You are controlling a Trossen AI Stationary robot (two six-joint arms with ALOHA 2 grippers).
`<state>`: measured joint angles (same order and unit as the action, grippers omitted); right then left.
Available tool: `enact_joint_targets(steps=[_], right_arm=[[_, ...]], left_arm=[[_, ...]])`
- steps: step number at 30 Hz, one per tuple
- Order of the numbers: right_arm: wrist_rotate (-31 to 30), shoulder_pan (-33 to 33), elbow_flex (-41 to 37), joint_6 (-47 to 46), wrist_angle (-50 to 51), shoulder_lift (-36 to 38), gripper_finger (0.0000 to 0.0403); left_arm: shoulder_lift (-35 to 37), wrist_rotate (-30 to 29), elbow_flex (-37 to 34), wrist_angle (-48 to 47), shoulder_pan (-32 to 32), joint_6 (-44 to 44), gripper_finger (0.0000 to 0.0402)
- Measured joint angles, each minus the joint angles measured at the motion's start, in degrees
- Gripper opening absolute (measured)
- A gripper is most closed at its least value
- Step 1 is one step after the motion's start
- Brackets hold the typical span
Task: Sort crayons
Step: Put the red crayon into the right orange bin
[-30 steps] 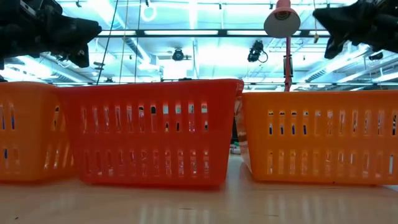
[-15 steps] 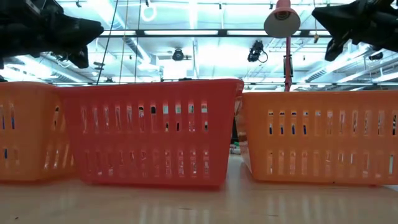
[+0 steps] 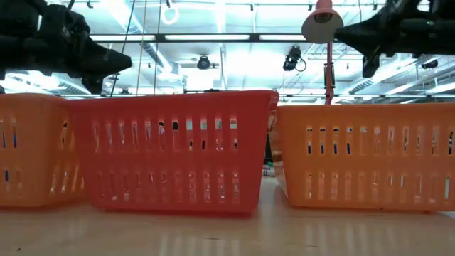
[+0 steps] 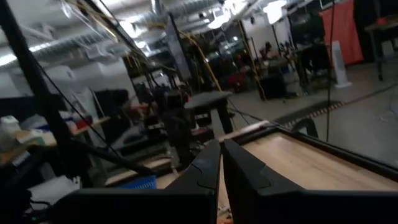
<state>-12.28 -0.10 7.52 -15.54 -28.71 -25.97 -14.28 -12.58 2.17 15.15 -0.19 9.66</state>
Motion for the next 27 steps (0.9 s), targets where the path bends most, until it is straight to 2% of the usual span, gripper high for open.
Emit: enact_joint_targets(steps=[7,15,22,27], right_arm=[[-2.22,0.0,7.08,0.97,0.11,-14.98,0.0024],[-3.32,-0.02,16.43,4.94,1.29,-30.13,0.0024],[-3.28,-0.34,26.31,6.94,8.47,-40.73,0.0027],[-3.23,-0.64,32.34,7.83,14.2,-47.79,0.0053]], left_arm=[[-7.98,-0.9,2.95,0.09,0.0,-0.21,0.0068],[-12.63,-1.35,3.36,0.5,0.0,0.03,0.0076],[-13.97,-2.94,3.46,0.86,0.15,0.29,0.0119],[-15.99,-4.26,5.78,-2.44,0.15,1.58,0.0161]])
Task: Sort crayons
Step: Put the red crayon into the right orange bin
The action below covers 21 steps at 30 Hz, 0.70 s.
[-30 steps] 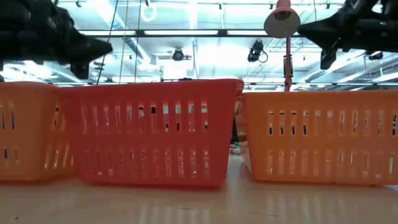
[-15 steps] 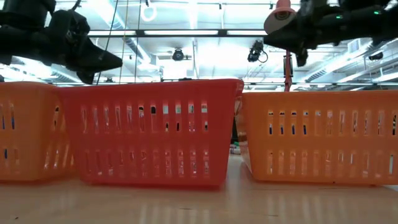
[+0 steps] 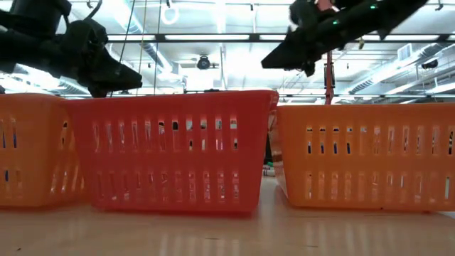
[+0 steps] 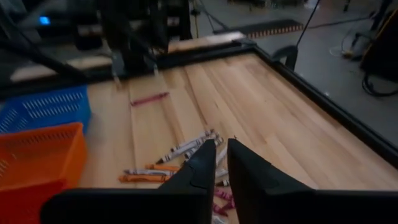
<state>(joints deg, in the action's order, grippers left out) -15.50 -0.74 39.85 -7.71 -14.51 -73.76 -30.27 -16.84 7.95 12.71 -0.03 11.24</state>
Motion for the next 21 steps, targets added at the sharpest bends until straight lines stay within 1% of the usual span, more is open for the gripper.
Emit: enact_joint_targets(steps=[5,8,11,14,18,21], right_arm=[[0.49,-0.86,5.86,1.91,3.62,-5.56,0.0099],[0.57,-1.55,9.5,2.69,7.06,-7.96,0.0125],[0.36,-2.25,12.86,1.89,12.41,-9.88,0.0144],[-1.18,-2.72,15.96,-0.13,19.56,-11.66,0.0154],[-3.52,-3.18,19.3,-2.66,29.76,-13.98,0.0154],[-3.01,-3.63,20.07,-3.18,32.26,-15.42,0.0154]], left_arm=[[-4.13,-0.09,6.81,-6.25,-0.43,-0.7,0.0173],[-6.8,-0.52,10.44,-6.97,-1.56,-2.49,0.0174],[-9.07,-0.55,12.53,-8.0,-2.22,-3.2,0.0174],[-10.5,-0.54,12.85,-8.08,-2.2,-3.04,0.0174],[-12.69,-0.55,12.85,-8.46,-2.01,-3.05,0.0174],[-14.18,-0.55,12.85,-8.35,-2.01,-3.03,0.0174]])
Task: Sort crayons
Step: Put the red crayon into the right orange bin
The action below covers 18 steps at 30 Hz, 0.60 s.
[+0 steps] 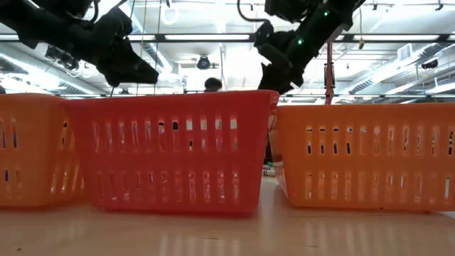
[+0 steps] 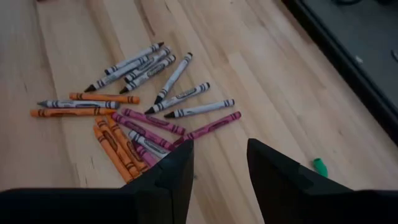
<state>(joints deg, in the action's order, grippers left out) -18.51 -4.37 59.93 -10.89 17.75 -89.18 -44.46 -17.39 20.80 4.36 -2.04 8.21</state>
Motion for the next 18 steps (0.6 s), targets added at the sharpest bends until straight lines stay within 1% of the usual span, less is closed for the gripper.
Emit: enact_joint_targets(steps=[3,12,18], right_arm=[[2.14,-0.26,0.01,0.0,0.12,-1.36,0.0154],[3.82,-0.18,0.01,1.07,0.38,-6.4,0.0153],[7.14,0.76,0.01,2.3,-3.88,-11.48,0.0153]], left_arm=[[-1.17,0.0,0.0,0.04,0.0,0.08,0.0174],[-2.54,0.0,0.0,0.05,0.0,0.21,0.0174],[-2.54,0.0,0.0,0.06,0.0,0.22,0.0173]])
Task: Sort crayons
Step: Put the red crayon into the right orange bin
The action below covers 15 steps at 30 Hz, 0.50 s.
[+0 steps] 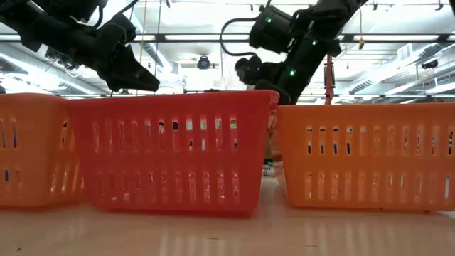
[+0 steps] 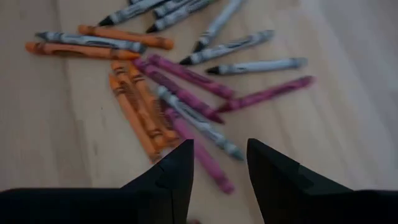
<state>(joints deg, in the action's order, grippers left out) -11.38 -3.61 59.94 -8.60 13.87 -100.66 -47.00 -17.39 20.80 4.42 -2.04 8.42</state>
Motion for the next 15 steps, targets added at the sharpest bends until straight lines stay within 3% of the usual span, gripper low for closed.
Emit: enact_joint_targets(steps=[6,10,15], right_arm=[[2.01,2.18,1.89,2.0,-2.75,-4.04,0.0153],[2.05,4.96,7.9,5.71,0.77,-8.7,0.0153],[-2.06,7.85,16.53,11.54,7.53,-14.64,0.0153]], left_arm=[[0.02,0.0,0.0,0.02,0.0,0.0,0.0173],[0.02,0.0,0.0,0.05,0.0,0.0,0.0173],[0.02,0.0,0.0,0.05,0.0,0.0,0.0173]])
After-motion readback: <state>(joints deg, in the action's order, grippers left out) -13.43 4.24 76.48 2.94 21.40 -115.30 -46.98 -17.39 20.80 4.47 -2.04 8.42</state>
